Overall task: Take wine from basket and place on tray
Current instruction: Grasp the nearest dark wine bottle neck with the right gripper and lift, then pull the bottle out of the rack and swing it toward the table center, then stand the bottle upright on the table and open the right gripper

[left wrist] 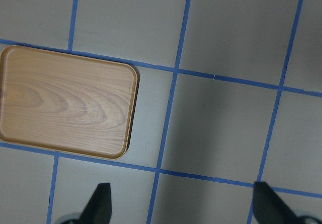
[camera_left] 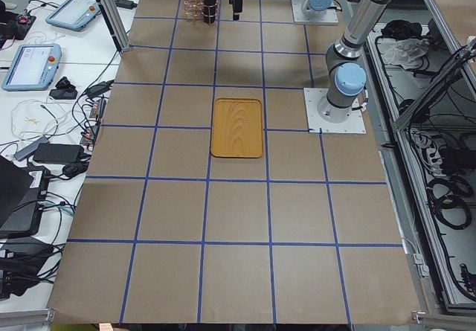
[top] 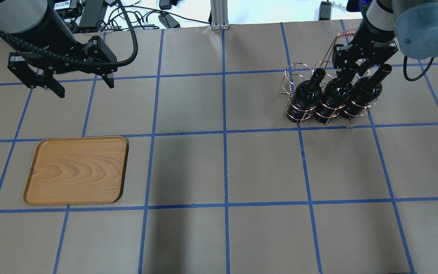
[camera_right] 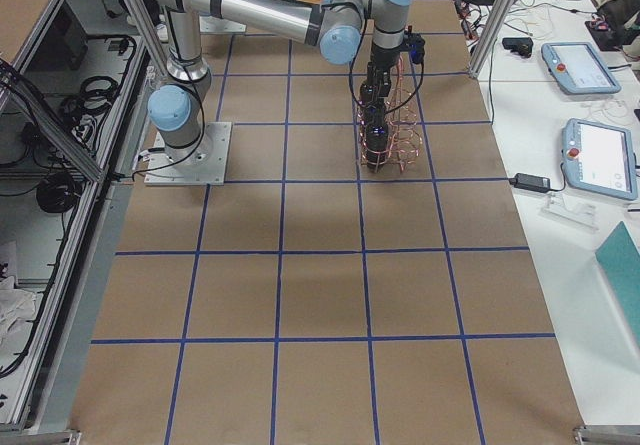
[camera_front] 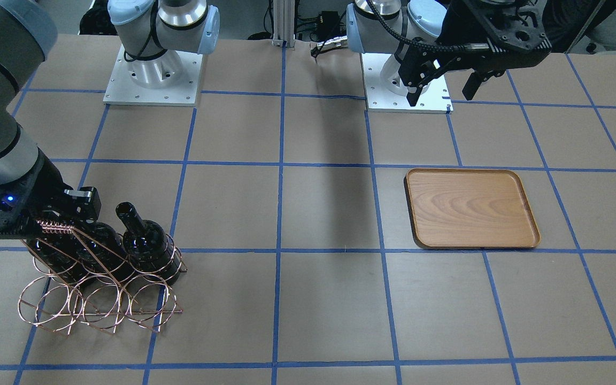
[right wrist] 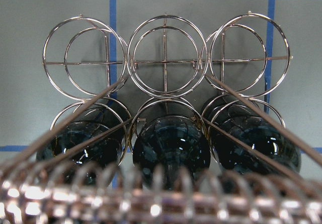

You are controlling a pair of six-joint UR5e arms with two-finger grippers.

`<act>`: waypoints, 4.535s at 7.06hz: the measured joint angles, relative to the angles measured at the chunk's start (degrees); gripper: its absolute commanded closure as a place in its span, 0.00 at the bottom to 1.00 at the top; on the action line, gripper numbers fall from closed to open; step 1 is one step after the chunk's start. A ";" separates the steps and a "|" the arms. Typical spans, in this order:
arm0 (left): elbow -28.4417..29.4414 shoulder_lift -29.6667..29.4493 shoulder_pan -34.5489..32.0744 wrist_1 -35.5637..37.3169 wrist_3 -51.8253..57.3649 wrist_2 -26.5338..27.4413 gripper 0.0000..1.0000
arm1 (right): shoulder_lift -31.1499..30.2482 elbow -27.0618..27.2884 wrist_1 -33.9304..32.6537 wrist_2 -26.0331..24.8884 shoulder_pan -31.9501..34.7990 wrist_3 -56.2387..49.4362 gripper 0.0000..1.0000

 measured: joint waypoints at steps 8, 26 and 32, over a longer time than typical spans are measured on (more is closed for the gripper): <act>0.02 0.00 0.03 -0.07 0.02 -0.04 0.00 | -5.94 -12.04 17.10 -0.82 0.05 -2.52 0.82; 0.90 2.61 15.27 -3.85 22.97 1.09 0.00 | 5.11 -6.99 2.68 -0.77 36.40 47.07 0.32; 0.82 2.86 15.32 -3.84 22.92 1.36 0.00 | 3.66 -10.67 4.81 0.23 32.26 40.81 0.00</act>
